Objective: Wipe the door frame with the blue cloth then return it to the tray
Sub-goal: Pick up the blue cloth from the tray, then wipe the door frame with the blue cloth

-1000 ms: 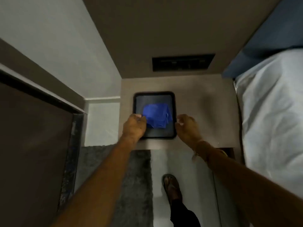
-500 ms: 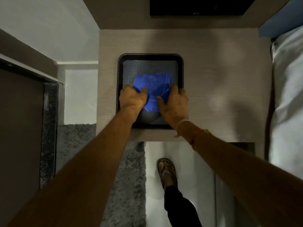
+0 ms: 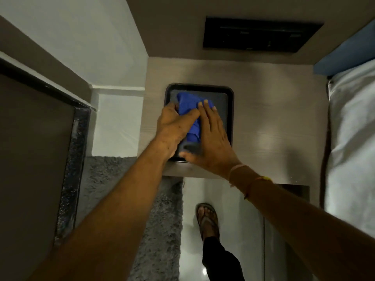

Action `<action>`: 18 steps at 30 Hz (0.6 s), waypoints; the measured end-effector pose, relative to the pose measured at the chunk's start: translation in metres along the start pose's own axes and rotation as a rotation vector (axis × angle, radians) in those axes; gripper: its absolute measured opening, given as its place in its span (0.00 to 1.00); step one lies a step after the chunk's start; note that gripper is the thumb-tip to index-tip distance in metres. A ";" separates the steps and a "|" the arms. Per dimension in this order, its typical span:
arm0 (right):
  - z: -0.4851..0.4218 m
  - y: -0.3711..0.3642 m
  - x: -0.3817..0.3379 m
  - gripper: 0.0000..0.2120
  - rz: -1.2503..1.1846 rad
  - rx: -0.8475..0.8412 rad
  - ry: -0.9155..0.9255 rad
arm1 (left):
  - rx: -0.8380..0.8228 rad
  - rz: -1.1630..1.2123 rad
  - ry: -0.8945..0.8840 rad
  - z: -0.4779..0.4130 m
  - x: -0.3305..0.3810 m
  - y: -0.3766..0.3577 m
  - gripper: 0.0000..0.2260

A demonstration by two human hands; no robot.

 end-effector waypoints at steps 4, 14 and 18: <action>0.007 0.038 -0.069 0.32 -0.323 0.170 0.028 | 0.073 0.011 -0.199 0.056 0.058 0.052 0.06; 0.092 0.106 -0.418 0.27 -0.662 0.307 0.526 | 0.594 -0.087 -0.837 0.318 0.228 0.293 0.12; 0.170 0.105 -0.561 0.31 -0.936 0.153 0.680 | 0.758 -0.144 -1.015 0.454 0.249 0.372 0.16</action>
Point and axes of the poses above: each hand's wrist, its own z-axis away from the middle knuckle, its own y-axis out of the back of the hand, x = y × z, the point moved 6 cm from there along -z, towards the middle knuckle, and after that the axes turned 4 degrees about -x, right-handed, at the moved point
